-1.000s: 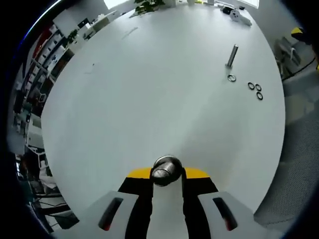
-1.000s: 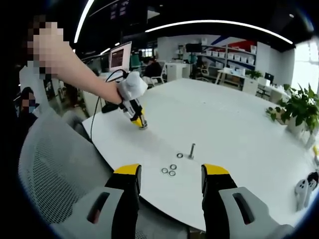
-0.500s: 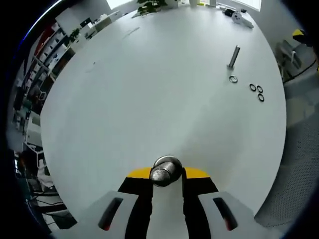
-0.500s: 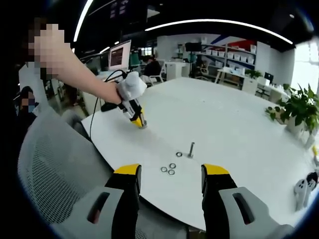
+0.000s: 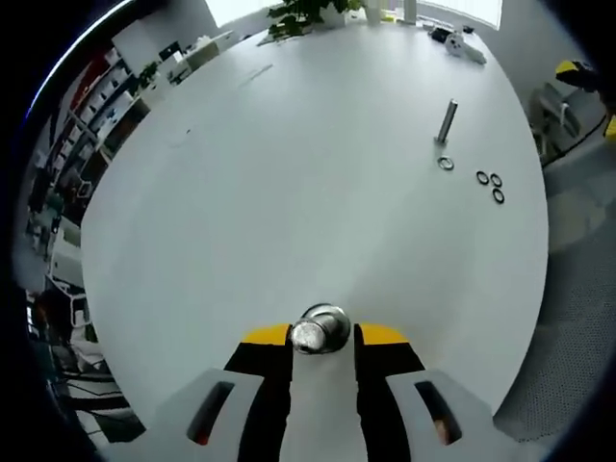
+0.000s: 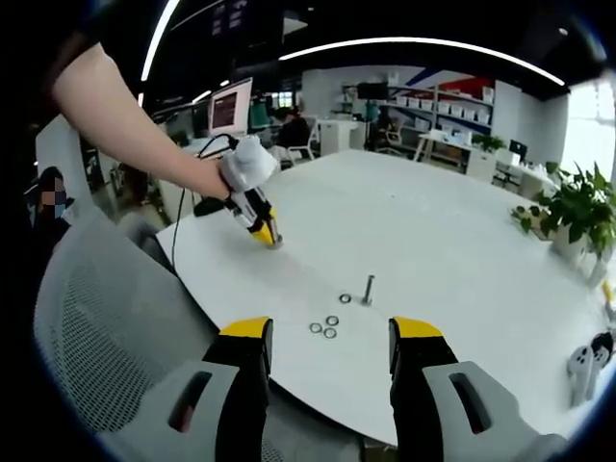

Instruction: Place the washer onto the threaded stud by aligning its center hole with the stud, sliding it down to the base, and recovering from edge contact or off-axis alignment until the washer reaches the visible bottom stop.

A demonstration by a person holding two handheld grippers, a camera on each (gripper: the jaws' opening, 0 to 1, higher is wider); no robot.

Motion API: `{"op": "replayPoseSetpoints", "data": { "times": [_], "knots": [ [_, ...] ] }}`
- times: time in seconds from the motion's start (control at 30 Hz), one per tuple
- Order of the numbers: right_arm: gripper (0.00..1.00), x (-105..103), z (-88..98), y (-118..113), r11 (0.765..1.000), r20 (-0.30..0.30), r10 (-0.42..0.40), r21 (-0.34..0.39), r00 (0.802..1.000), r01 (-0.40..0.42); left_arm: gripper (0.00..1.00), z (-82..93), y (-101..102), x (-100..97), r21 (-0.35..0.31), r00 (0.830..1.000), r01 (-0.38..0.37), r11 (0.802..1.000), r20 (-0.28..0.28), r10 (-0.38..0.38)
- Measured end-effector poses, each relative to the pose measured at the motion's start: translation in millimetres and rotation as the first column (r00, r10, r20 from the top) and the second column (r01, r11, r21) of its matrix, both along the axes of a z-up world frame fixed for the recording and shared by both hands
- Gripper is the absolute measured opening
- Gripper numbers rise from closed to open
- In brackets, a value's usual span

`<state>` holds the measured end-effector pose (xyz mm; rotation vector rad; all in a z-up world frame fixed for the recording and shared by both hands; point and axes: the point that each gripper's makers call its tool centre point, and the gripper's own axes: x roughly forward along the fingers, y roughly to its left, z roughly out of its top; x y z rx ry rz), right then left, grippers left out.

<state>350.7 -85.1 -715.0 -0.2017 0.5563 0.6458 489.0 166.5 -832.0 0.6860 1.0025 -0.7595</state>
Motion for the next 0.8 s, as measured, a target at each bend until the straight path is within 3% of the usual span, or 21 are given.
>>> {"op": "replayPoseSetpoints", "data": {
  "times": [0.43, 0.8],
  "knots": [
    [0.51, -2, 0.5, 3, 1.0, -0.008, 0.011, 0.019, 1.0, -0.011, 0.22, 19.8, 12, -15.4, -0.048, 0.995, -0.081, 0.996, 0.048, 0.083],
    [0.51, -2, 2.3, 6, 1.0, -0.002, 0.021, 0.023, 1.0, -0.021, 0.24, 21.2, 24, -50.4, -0.084, 0.988, -0.15, 0.985, 0.021, 0.152]
  ]
}}
